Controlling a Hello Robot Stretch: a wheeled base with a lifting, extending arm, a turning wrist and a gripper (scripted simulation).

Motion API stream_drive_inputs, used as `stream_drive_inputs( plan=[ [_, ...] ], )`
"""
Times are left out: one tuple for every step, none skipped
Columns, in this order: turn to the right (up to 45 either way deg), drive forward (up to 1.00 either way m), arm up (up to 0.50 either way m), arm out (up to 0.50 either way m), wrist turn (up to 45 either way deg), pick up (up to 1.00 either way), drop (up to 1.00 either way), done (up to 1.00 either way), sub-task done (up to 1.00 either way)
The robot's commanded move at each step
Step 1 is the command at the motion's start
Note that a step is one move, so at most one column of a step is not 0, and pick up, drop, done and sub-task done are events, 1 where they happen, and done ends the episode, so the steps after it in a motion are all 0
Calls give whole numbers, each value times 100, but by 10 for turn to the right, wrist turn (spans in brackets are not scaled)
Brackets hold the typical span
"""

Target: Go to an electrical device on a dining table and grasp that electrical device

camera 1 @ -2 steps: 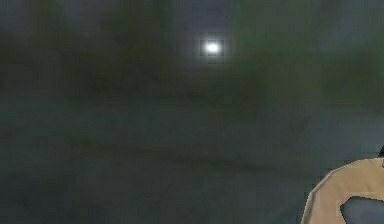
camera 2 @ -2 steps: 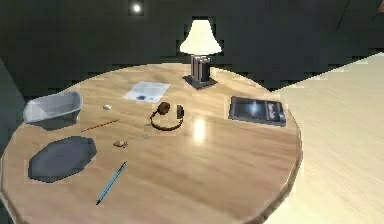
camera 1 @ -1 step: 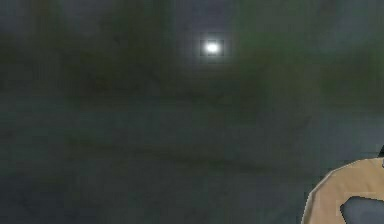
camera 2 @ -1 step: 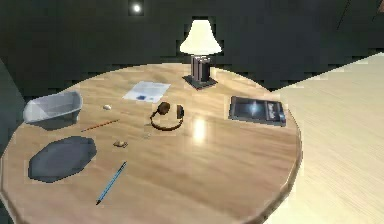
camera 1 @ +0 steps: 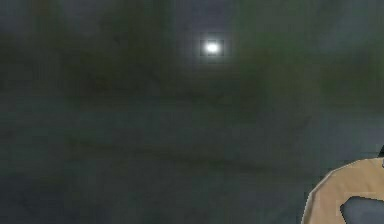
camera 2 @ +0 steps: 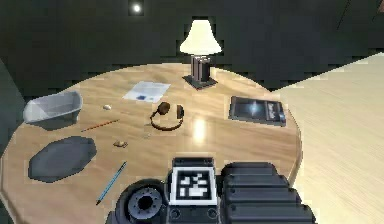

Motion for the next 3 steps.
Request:
stream_drive_inputs(
  plan=[
    [0, 0, 0, 44, 0, 0, 0, 0, 0],
    [0, 0, 0, 0, 450, 0, 0, 0, 0],
    [0, 0, 0, 0, 450, 0, 0, 0, 0]
  ],
)
